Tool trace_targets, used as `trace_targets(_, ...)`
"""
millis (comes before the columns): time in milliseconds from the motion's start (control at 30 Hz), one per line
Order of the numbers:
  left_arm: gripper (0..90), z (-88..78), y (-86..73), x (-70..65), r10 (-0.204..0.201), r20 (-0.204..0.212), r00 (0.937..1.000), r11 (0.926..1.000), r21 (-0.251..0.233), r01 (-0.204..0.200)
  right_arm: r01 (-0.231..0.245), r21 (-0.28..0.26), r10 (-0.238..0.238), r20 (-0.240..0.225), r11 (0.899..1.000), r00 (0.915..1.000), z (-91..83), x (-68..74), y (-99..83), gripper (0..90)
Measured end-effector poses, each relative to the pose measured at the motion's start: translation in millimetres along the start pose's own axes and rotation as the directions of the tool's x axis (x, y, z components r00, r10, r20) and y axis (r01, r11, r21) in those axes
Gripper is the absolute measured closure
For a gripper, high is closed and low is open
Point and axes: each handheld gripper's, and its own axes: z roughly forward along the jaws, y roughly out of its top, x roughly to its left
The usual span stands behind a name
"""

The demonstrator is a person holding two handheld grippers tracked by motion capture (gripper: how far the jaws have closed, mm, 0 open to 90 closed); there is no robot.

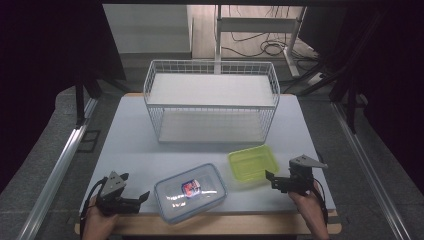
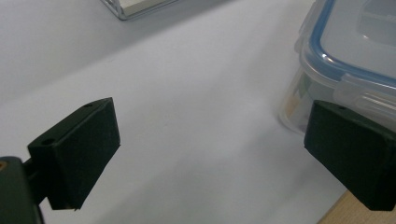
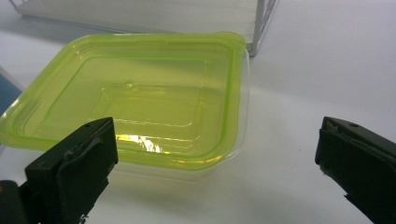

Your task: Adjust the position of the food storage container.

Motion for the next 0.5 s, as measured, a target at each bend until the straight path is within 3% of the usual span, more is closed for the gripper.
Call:
trace_targets(33,3.6,-0.1,-0.6,1.1,-0.011,0.003,0.9999,0.9999,-0.004,0.011,0.002,0.011,-0.002,-0.013,1.0,0.9999,-0.5,-0.9,0.4,0.0)
trace_targets(100,3.6,-0.9,-0.9,2.5,-0.017,-0.001,0.9999,0.9998,-0.011,0.017,0.009,0.002,-0.009,0.007,1.0,0.9999,-1.8,-2.9,1.0,0.0)
trace_targets(267,4.2,-0.8,-1.1,2.6,-0.019,0.0,0.9998,0.9996,-0.022,0.019,-0.018,0.0,0.018,0.009,1.0,0.9998,-2.2,-7.6,2.5,0.0)
trace_targets(500,4.2,0.8,-0.7,1.9,-0.019,0.019,0.9996,0.9995,-0.027,0.02,0.026,0.042,-0.027,0.025,0.999,0.9993,-1.2,-4.4,5.3,0.0)
